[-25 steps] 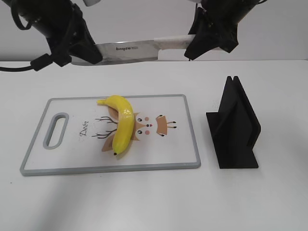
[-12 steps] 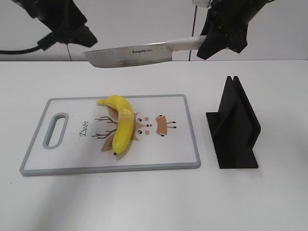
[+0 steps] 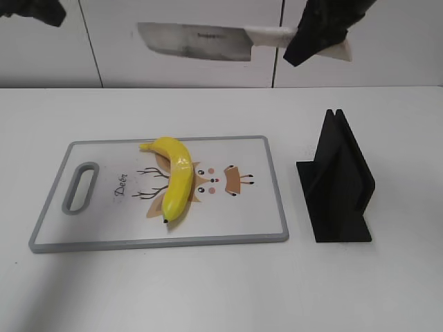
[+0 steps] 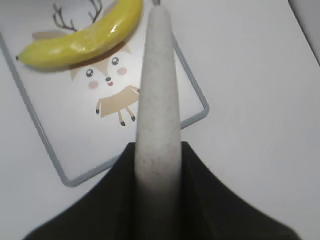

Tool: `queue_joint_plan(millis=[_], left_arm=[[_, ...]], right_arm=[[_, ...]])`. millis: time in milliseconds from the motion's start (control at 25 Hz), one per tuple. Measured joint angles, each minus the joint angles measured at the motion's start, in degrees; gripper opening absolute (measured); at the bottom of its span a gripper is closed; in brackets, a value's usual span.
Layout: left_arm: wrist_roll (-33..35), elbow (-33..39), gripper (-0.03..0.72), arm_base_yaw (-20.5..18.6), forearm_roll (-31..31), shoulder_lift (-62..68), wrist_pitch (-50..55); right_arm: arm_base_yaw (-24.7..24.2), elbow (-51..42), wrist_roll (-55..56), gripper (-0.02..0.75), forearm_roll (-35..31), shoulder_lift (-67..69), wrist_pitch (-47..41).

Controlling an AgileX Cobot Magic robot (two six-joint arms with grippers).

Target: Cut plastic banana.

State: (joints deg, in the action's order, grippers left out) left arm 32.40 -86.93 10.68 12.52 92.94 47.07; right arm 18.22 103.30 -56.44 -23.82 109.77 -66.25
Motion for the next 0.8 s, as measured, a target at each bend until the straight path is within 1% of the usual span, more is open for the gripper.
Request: queue_joint_plan(millis=[80, 160, 280, 360, 520, 640, 800], left_arm=[[-7.34, 0.0, 0.594, -1.31, -4.34, -0.6, 4.34], [-12.26, 0.0, 0.587, -2.7, -6.27, -0.99, 10.93], [-14.85, 0.18, 0.579, -4.05, -5.91, -1.22, 20.2], [-15.56, 1.27, 0.578, -4.49, -5.64, -1.8, 21.84], [-17.52, 7.16, 0.577, -5.41, -5.57, -6.5, 22.29], [-18.34, 13.47, 0.569, -6.01, -5.57, -13.06, 22.4], [-18.5, 22.04, 0.567, -6.01, -5.63, -22.72, 20.27]], right_arm=[[0.0, 1.74, 10.01, 0.168, 1.65, 0.0, -0.26], [0.0, 3.79, 17.85, 0.168, 3.77, 0.0, -0.93], [-0.07, 5.14, 27.14, 0.168, 4.99, -0.4, -3.06], [-0.07, 4.23, 31.48, 0.168, 5.1, -1.6, -3.36], [-0.07, -2.78, 39.82, 0.168, 5.29, -7.38, -2.66], [-0.07, -10.11, 46.95, 0.168, 6.76, -13.27, 2.21], [-0.07, -20.6, 56.44, 0.168, 10.85, -20.94, 10.12]])
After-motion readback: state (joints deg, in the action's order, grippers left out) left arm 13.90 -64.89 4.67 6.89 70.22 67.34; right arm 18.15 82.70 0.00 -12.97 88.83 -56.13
